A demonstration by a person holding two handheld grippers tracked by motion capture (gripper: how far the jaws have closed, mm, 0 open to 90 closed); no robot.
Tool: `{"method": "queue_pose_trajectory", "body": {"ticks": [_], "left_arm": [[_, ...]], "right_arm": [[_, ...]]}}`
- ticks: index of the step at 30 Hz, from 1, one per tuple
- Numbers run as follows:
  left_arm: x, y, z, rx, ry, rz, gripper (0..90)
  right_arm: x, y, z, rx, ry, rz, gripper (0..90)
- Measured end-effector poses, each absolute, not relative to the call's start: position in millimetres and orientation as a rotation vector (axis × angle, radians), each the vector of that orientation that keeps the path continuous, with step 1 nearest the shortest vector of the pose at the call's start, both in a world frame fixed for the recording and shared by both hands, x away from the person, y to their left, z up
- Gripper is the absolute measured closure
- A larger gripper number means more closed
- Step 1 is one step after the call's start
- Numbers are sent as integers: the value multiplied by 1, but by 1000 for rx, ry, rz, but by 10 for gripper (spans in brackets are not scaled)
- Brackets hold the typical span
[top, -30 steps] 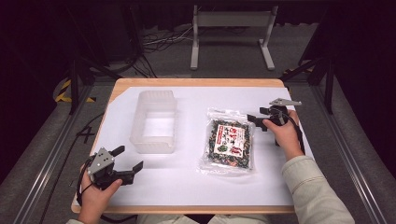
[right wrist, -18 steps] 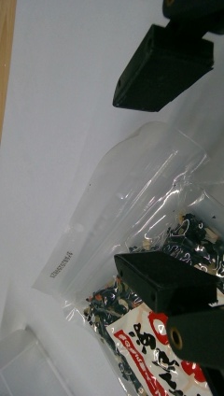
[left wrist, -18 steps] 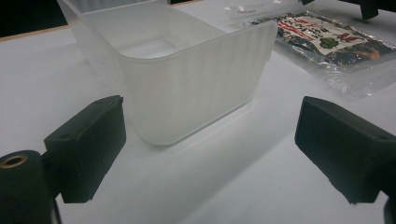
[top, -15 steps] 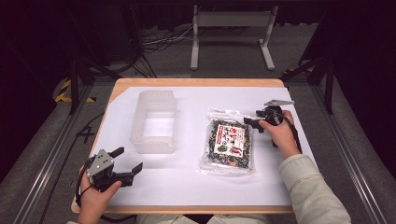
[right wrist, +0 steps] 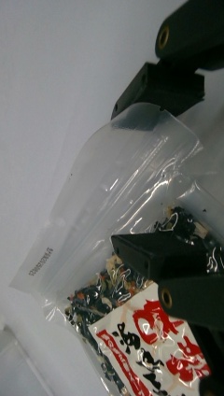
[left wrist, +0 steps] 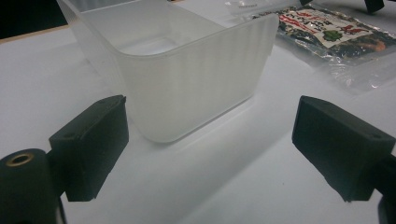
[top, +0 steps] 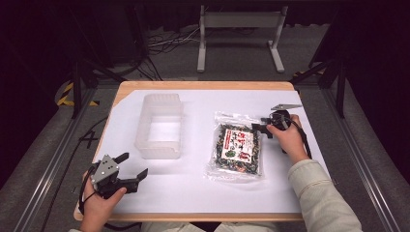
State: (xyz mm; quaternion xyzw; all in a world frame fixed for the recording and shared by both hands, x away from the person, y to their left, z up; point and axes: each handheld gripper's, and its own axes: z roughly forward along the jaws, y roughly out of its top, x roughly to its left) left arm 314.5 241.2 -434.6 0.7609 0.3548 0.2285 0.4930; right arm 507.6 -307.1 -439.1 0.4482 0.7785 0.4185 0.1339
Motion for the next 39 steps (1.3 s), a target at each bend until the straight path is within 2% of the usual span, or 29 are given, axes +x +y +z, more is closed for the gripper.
{"method": "queue_pose_trajectory", "body": {"ticks": [3, 8, 11, 19, 25, 39], "left_arm": [[314, 241, -434, 1847, 860, 557, 118], [314, 240, -435, 1848, 859, 559, 118], [314, 240, -435, 1849, 856, 559, 118], [314, 241, -434, 1851, 855, 562, 118], [315, 240, -434, 1827, 865, 528, 108], [323, 234, -422, 1762, 883, 487, 36]], "right_arm": [[507, -308, -437, 1276, 2269, 1178, 519], [506, -309, -436, 1269, 2273, 1167, 590], [505, -309, -434, 1245, 2256, 1134, 715], [504, -308, -432, 1224, 2259, 1110, 835], [502, -306, -430, 1196, 2262, 1098, 891], [488, -311, -404, 1146, 2209, 1183, 900]]}}
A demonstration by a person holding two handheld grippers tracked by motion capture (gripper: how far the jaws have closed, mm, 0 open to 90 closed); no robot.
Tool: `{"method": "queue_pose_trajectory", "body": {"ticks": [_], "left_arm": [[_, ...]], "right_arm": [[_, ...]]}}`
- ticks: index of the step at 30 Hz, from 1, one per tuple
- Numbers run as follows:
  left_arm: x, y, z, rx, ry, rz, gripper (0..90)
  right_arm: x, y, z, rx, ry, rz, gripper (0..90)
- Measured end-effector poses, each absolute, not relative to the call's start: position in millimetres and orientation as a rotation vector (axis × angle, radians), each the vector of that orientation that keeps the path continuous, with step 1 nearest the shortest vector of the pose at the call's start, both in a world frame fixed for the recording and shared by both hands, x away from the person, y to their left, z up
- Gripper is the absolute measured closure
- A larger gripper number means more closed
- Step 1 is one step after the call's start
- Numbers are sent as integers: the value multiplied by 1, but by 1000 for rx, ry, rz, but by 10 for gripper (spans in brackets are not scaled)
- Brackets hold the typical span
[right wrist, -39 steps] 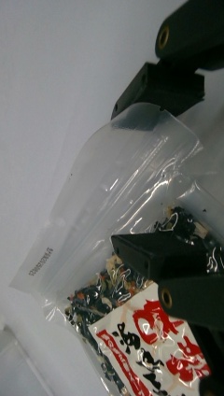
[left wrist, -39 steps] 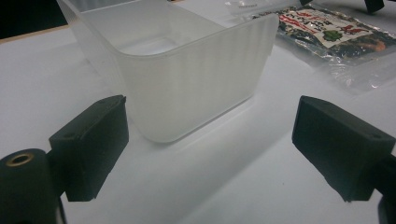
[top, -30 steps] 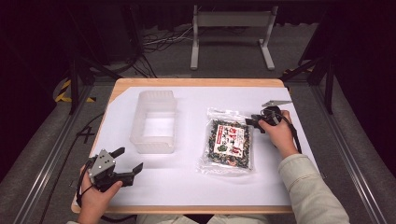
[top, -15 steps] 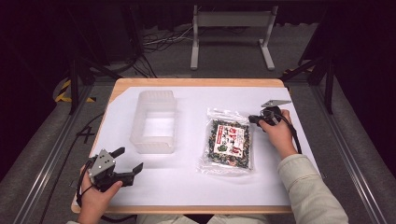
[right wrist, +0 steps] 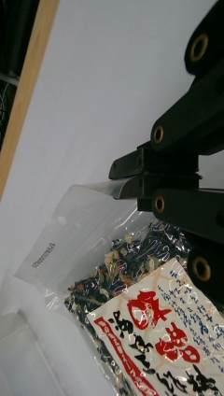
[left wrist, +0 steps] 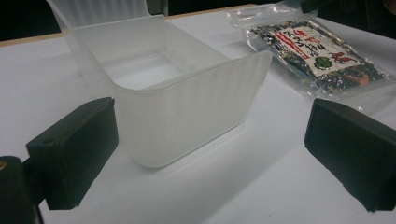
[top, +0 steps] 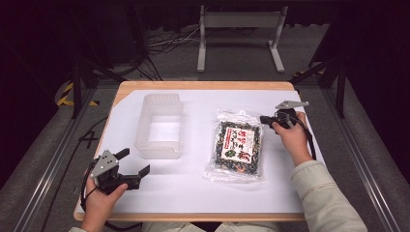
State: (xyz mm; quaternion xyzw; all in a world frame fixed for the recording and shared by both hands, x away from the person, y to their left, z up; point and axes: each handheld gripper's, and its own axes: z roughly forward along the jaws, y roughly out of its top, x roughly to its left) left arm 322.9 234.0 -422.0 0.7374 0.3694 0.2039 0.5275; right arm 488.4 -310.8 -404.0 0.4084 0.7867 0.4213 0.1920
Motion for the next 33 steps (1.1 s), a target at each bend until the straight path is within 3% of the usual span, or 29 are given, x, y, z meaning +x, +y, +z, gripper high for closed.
{"method": "queue_pose_trajectory", "body": {"ticks": [33], "left_arm": [[335, 226, -384, 1739, 788, 544, 61]], "right_arm": [[413, -296, -287, 735, 2117, 1578, 900]]}}
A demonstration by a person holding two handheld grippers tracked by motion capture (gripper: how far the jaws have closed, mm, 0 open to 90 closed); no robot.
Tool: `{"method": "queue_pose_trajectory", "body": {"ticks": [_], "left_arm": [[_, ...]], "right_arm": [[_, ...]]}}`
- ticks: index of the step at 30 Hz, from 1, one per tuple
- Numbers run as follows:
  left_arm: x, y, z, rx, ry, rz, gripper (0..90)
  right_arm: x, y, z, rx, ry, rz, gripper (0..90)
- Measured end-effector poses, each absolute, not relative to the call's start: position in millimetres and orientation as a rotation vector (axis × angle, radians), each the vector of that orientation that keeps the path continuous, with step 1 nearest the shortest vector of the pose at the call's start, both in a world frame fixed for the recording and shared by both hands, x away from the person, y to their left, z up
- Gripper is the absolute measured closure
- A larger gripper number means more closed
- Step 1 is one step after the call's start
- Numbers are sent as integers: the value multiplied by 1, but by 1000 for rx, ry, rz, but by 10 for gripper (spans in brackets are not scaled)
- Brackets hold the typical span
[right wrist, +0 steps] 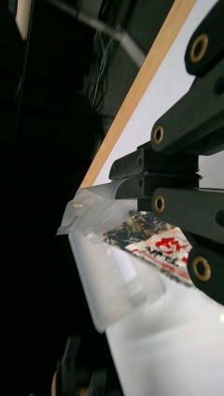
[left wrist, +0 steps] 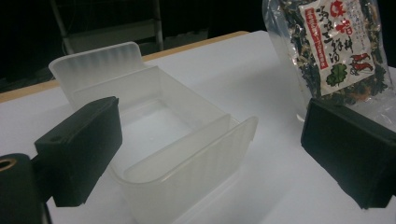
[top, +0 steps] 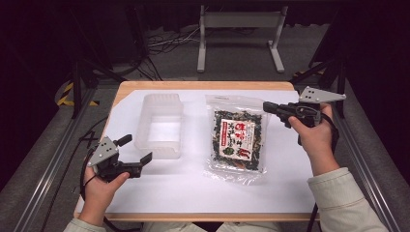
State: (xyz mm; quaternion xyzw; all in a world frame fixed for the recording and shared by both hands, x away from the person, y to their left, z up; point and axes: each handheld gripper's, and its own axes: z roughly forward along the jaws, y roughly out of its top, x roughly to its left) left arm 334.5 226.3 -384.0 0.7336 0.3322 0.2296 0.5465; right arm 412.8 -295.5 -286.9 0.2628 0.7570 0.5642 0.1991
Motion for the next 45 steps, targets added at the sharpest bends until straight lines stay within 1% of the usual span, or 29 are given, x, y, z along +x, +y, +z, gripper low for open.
{"method": "queue_pose_trajectory", "body": {"ticks": [4, 12, 24, 34, 45], "left_arm": [[333, 227, -384, 1730, 779, 550, 69], [334, 225, -382, 1725, 773, 548, 70], [337, 220, -375, 1707, 750, 527, 69], [341, 199, -364, 1699, 699, 501, 68], [348, 174, -348, 1660, 623, 434, 66]], "right_arm": [[403, -290, -277, 665, 2115, 1652, 900], [385, -277, -257, 534, 2119, 1686, 900], [374, -265, -241, 433, 2090, 1731, 900], [370, -250, -228, 373, 2066, 1767, 900], [366, -234, -222, 329, 2063, 1823, 900]]}}
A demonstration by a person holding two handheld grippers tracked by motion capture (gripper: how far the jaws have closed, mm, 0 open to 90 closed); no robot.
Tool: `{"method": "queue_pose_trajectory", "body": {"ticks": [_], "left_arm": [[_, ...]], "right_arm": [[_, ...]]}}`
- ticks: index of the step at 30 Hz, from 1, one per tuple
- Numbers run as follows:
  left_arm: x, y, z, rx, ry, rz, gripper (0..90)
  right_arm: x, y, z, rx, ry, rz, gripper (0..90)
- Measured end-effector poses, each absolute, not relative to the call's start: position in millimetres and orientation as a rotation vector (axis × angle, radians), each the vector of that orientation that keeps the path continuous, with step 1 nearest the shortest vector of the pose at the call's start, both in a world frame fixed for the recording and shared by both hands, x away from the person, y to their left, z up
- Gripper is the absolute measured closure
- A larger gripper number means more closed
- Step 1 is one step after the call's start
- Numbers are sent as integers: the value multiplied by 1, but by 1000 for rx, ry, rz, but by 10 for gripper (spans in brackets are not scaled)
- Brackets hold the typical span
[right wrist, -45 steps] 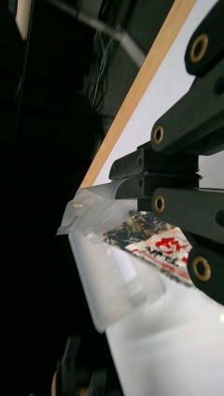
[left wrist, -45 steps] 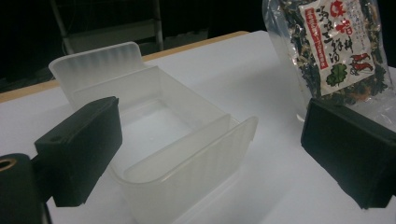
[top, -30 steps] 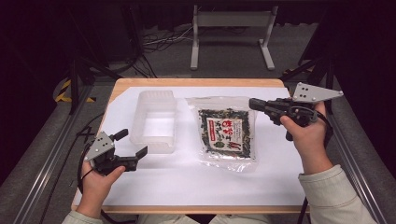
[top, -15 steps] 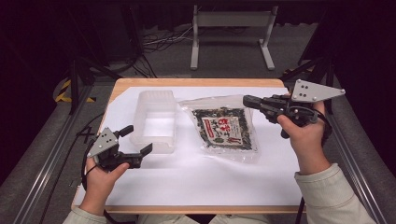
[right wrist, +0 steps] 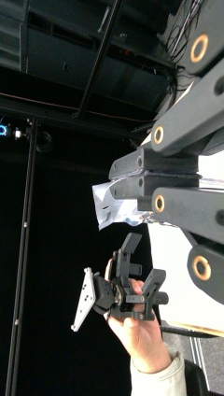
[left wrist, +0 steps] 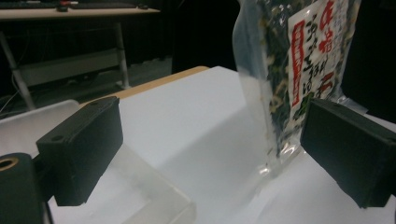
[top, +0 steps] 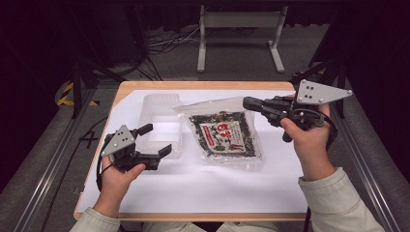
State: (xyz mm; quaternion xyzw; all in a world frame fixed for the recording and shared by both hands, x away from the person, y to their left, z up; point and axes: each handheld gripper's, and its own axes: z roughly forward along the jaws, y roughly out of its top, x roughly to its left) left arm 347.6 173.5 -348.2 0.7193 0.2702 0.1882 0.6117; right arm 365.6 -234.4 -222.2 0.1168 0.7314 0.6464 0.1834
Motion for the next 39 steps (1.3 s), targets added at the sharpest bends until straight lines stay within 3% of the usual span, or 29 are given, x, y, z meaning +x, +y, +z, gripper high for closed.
{"method": "queue_pose_trajectory", "body": {"ticks": [29, 39], "left_arm": [[375, 119, -343, 1533, 507, 194, 85], [380, 110, -346, 1492, 443, 100, 158]], "right_arm": [[359, -214, -221, 259, 2049, 1876, 900], [359, -215, -222, 263, 2038, 1889, 900]]}}
